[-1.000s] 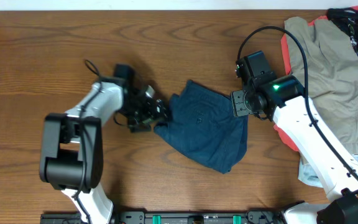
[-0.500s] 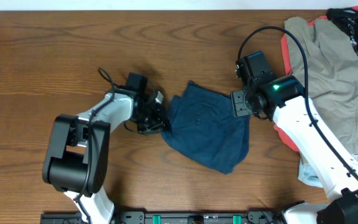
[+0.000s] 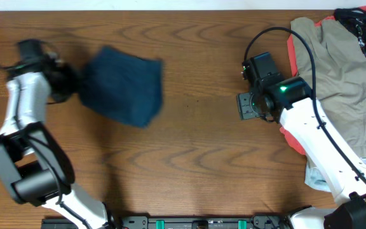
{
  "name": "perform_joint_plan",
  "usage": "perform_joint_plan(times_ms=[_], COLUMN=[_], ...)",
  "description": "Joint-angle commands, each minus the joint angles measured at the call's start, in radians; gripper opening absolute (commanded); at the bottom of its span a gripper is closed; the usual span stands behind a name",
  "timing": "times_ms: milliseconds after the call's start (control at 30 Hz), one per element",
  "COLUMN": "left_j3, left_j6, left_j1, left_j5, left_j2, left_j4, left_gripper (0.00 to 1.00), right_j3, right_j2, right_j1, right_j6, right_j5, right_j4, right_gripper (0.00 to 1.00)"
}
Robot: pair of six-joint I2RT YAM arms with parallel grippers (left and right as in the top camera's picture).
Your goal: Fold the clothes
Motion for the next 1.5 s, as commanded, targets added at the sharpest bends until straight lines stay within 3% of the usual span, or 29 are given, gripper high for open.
perform_joint_plan(times_ms=[0, 133, 267, 433, 633, 933, 1067, 1233, 1467], left_j3=[0.018, 0.018, 0.018, 0.041, 0.042, 0.040, 0.040, 0.040, 0.039], left_j6=[-0.041, -0.038, -0.045, -0.023, 0.045, 0.234, 0.241, 0.240, 0.241], left_j1=[0.100, 0.189, 0.247, 0.233, 0.042, -0.362, -0.473, -0.497, -0.409], left_j5=[-0.050, -0.064, -0.031, 0.119, 0.152, -0.071, -0.194, -0.248, -0.278], left_j2=[0.003, 0.003, 0.003, 0.000, -0.015, -0.005, 0.027, 0.096, 0.146], left_j4=[0.022, 0.057, 0.077, 0.082, 0.073, 0.098, 0.107, 0.104, 0.038], left_gripper=[0.07, 0.13, 0.57, 0.97, 0.98, 0.98, 0.98, 0.98, 0.98], right_j3=[0.013, 0.013, 0.013, 0.013, 0.013, 0.013, 0.013, 0.013, 0.013], right_j2=[-0.017, -0.017, -0.017, -0.017, -0.017, -0.017, -0.017, -0.017, -0.017], right_j1=[-0.027, -0.031, -0.031, -0.031, -0.031, -0.031, -0.031, -0.031, -0.031], right_j6=[0.012, 0.012, 0.012, 0.018, 0.046, 0.046, 0.046, 0.046, 0.046], right_j5=[0.006, 0.006, 0.006, 0.005, -0.022, -0.044, -0.044, -0.047, -0.047], right_j4=[0.000, -0.003, -0.018, -0.018, -0.009, -0.011, -0.014, -0.029, -0.041], right_gripper=[0.64, 0.64, 0.64, 0.64, 0.65, 0.65, 0.65, 0.65, 0.65])
